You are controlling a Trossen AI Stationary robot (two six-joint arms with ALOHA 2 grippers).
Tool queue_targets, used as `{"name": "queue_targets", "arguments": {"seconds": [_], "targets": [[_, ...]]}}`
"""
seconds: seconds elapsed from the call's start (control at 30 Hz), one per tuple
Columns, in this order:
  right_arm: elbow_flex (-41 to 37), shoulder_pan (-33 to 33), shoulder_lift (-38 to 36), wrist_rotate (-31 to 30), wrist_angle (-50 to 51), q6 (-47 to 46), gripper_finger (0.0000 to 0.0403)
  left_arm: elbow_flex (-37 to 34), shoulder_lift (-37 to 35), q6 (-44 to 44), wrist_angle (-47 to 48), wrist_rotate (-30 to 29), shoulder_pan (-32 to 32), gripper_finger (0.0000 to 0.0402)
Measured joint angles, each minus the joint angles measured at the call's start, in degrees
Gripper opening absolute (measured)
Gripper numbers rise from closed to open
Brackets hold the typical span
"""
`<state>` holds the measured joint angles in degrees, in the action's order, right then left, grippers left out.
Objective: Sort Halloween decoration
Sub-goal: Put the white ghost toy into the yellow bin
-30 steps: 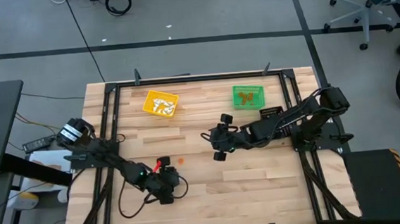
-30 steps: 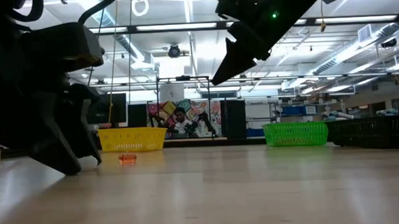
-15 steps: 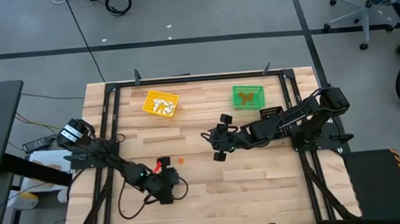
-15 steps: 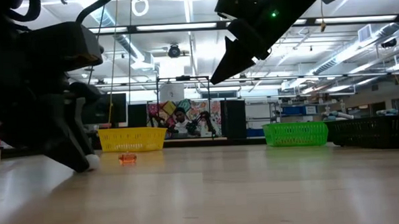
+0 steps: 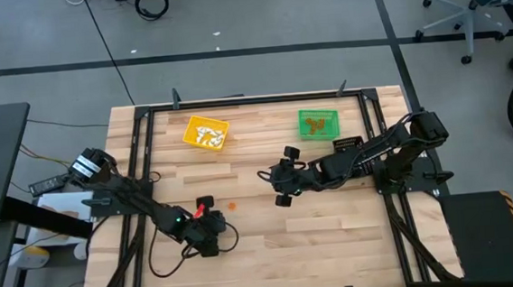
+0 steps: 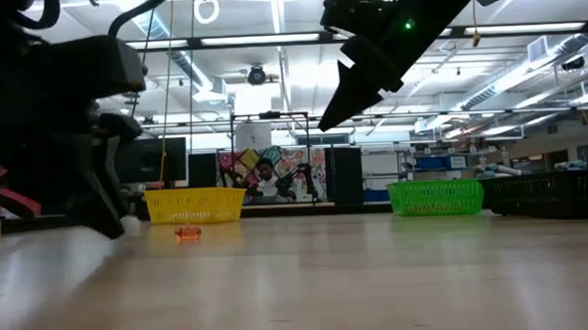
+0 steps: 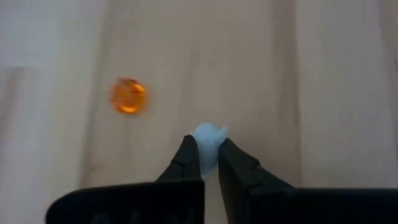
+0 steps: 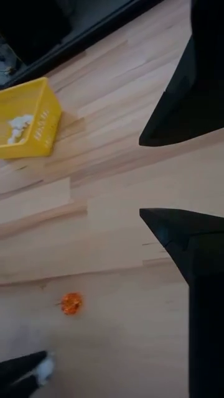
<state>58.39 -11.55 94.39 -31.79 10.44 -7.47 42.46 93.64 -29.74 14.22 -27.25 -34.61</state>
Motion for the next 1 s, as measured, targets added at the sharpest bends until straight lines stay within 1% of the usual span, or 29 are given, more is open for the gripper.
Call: {"name": "queue_targets", "arguments": {"seconds": [0.13, 0.27, 0.4, 0.53, 0.7, 0.9, 1.0], "targets": [[0.0, 0.0, 0.0, 0.0, 1.6, -1.8, 0.0176, 0.1, -2.3, -0.8, 3.7, -3.3, 0.1, 0.0015], [0.0, 0.0, 0.0, 0.3, 1.8, -2.0, 0.0176, 0.1, -4.1, -1.2, 6.5, -5.9, 0.7, 0.0015], [0.0, 0.0, 0.0, 0.5, 1.8, -2.2, 0.0176, 0.2, -5.3, -1.2, 9.8, -9.7, 0.7, 0.0015], [-1.2, 0.0, 0.0, 2.4, 0.0, -4.5, 0.0176, 0.2, -6.2, -1.2, 12.7, -12.9, 0.8, 0.0015], [-6.3, 0.0, 0.1, 3.4, -9.0, -5.7, 0.0176, 0.3, -7.9, 0.3, 15.4, -14.0, 2.4, 0.0015], [-11.0, -0.1, 0.1, 4.0, -20.8, -6.0, 0.0176, 0.3, -10.6, 6.0, 15.6, -14.5, 5.7, 0.0015], [-13.0, -0.1, 0.2, 3.6, -28.3, -4.2, 0.0176, 0.3, -12.2, 9.3, 15.1, -15.5, 8.0, 0.0015]]}}
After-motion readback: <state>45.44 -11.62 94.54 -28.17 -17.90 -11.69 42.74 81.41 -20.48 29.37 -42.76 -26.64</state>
